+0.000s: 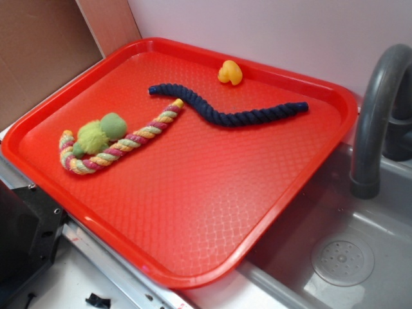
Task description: Grab the blue rope.
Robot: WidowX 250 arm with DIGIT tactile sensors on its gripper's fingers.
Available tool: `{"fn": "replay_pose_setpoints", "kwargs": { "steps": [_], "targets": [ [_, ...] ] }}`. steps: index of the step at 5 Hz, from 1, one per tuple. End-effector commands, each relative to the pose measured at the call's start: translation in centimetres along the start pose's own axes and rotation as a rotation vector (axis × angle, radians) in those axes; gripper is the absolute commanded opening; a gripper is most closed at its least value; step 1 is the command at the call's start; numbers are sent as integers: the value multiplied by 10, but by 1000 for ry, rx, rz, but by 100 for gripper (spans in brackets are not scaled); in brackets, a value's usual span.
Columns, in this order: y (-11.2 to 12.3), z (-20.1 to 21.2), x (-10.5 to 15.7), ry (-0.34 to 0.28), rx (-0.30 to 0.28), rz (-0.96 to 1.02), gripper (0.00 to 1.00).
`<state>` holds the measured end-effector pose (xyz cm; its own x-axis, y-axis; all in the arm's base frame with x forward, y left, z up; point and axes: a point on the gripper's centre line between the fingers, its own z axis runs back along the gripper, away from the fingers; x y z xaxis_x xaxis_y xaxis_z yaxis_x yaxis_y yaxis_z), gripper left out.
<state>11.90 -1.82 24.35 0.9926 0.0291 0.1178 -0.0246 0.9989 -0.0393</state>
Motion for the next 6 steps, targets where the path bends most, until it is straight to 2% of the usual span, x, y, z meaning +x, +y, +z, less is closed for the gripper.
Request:
{"fn": "replay_pose_setpoints", "kwargs": {
  "steps": [1,2,3,4,5,6],
  "targets": [
    [0,0,0,0,0,0,100],
    [-2,-5,9,-44,-67,249,100],
    [-2,-20,24,-75,-49,494,100],
    [-2,-43,47,-147,-55,740,100],
    [1,-72,73,-137,6,987,100],
    [3,-98,93,-200,-14,1236,100]
  ]
}}
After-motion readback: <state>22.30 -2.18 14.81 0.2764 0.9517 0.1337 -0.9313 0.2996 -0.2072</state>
